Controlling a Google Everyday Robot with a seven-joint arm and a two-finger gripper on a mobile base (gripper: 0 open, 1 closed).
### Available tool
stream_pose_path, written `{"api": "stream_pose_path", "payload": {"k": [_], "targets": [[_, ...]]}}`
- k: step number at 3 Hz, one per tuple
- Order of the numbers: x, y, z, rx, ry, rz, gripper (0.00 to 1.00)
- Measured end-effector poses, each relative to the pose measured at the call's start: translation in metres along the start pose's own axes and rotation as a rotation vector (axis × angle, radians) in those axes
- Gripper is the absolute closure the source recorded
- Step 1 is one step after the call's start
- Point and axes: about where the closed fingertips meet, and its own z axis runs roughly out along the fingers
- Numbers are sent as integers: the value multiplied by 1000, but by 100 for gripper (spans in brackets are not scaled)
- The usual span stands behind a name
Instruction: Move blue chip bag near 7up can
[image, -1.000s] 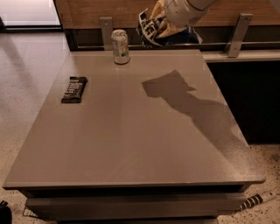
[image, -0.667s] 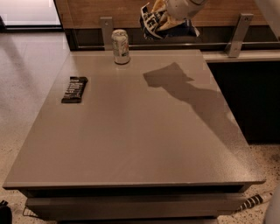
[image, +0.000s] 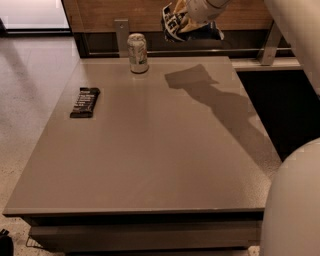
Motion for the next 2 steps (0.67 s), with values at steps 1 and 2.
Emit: {"api": "stream_pose_path", "payload": {"k": [1,2], "targets": [[7,5,30,-11,27,14,100],[6,6,34,-16,23,13,75]]}}
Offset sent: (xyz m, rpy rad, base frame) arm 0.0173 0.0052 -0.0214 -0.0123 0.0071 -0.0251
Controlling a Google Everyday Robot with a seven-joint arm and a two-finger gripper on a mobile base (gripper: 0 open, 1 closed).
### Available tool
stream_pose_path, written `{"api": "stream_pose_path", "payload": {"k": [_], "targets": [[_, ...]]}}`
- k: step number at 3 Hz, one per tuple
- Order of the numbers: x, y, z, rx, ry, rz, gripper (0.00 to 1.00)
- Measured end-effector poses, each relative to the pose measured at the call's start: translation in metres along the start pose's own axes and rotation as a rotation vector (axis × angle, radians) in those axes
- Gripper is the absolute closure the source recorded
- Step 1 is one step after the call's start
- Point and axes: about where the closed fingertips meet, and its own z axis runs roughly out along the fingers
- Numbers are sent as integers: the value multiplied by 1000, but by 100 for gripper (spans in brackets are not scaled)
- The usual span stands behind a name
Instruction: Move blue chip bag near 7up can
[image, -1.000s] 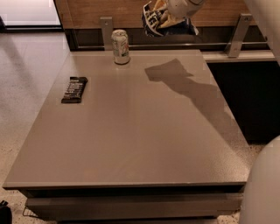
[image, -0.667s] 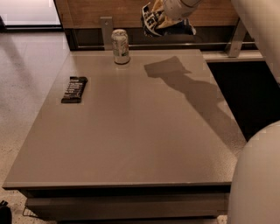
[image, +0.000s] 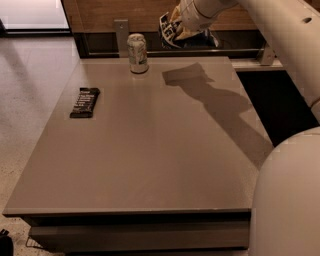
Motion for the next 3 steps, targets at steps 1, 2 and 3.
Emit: {"api": "stream_pose_path", "payload": {"k": [1,2,3], "targets": [[-1,1,2,-3,-2,0,53],[-2,2,5,-7,-5,-1,30],[-3,4,9,-12,-7,-1,7]]}}
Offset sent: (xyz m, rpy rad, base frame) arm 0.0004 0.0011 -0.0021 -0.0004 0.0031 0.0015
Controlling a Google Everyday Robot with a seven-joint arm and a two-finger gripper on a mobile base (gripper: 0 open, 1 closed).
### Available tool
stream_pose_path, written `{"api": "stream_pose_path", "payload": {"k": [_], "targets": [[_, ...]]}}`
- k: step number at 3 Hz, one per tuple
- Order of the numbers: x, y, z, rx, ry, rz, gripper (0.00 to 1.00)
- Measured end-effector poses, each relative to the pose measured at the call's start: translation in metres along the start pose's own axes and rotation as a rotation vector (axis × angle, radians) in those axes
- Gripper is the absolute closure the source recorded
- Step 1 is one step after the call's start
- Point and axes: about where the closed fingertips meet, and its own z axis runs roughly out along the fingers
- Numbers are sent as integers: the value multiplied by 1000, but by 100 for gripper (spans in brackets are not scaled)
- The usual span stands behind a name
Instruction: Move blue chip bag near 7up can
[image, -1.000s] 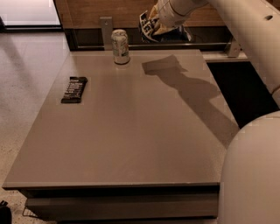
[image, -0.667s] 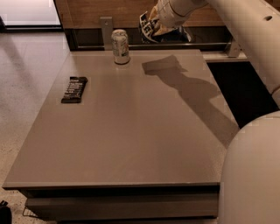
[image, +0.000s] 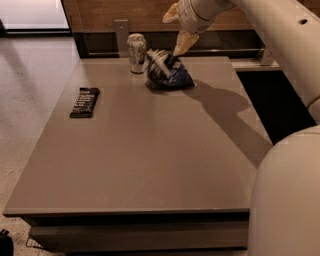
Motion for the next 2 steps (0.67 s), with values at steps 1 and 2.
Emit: {"api": "stream_pose_path", "payload": {"k": [1,2], "targets": [[-1,1,2,-3,-2,0,0],[-1,1,2,-3,-2,0,0]]}}
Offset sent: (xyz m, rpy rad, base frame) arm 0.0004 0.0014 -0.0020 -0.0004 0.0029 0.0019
